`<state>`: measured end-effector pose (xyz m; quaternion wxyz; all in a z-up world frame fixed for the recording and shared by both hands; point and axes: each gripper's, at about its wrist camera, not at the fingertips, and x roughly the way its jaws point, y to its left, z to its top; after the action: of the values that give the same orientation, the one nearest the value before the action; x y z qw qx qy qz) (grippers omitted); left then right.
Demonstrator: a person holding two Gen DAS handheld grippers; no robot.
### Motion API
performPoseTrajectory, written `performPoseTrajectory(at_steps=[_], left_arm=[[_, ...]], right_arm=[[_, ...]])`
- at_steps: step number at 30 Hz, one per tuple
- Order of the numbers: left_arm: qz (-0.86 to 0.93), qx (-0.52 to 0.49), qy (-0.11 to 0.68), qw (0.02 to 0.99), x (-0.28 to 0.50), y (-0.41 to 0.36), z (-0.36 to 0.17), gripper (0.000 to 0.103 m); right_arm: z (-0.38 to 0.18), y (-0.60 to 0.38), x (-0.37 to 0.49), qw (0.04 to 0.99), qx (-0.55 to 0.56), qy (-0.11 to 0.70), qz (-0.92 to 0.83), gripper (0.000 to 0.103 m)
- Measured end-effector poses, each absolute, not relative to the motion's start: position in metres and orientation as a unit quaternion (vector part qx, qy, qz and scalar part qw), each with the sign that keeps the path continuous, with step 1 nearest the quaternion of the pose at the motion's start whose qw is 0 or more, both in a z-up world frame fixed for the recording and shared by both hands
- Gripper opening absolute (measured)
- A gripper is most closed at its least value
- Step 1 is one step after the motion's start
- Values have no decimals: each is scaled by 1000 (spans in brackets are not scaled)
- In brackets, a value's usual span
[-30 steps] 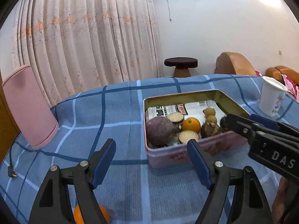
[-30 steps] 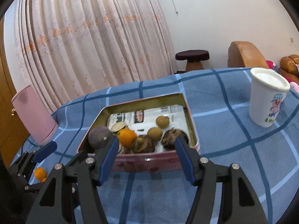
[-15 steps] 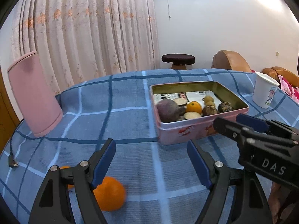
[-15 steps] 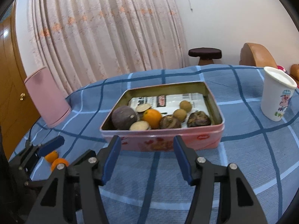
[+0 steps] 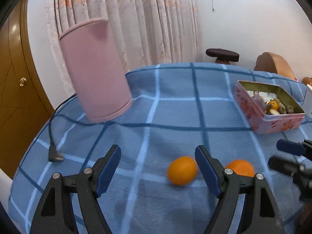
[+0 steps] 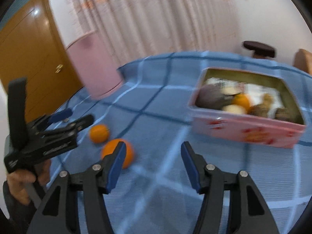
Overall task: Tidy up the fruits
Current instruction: 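Move both tools to the loose oranges and grasp one with each tool, then carry both held oranges over the pink tin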
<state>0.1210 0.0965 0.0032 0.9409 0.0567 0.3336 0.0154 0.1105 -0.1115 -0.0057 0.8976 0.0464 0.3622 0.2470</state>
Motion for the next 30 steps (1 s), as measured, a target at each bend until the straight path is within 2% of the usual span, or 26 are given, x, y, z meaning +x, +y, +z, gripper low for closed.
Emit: performPoseTrajectory(at_steps=[10, 11, 12, 16, 21, 23, 24, 25, 29, 30], left_arm=[[18, 23, 354, 935, 125, 124, 6, 80], [12, 21, 357, 934, 125, 123, 5, 80], [2, 22, 362, 932, 125, 120, 3, 80], [-23, 37, 380, 924, 131, 102, -6, 80], [-21, 44, 400, 915, 142, 88, -17, 79], [-22, 47, 407, 912, 146, 86, -21, 67], [-26, 49, 413, 909, 148, 84, -24, 54], [-33, 47, 421, 905, 150, 83, -29, 47], [-38, 21, 424, 904, 154, 85, -32, 45], [-36, 18, 424, 905, 155, 86, -32, 42]], right_arm=[[-28, -47, 123, 873, -33, 406, 269, 64], [-32, -44, 125, 868, -42, 417, 266, 59], [-34, -42, 125, 866, -51, 423, 261, 50], [-31, -46, 116, 875, -68, 409, 249, 50], [-17, -79, 120, 900, -23, 384, 204, 50], [-12, -93, 122, 904, 1, 378, 198, 50], [-11, -98, 124, 905, 12, 377, 198, 50], [-10, -102, 124, 905, 20, 377, 197, 50], [-9, -106, 125, 903, 25, 383, 196, 50], [-9, -105, 123, 903, 23, 382, 197, 50]])
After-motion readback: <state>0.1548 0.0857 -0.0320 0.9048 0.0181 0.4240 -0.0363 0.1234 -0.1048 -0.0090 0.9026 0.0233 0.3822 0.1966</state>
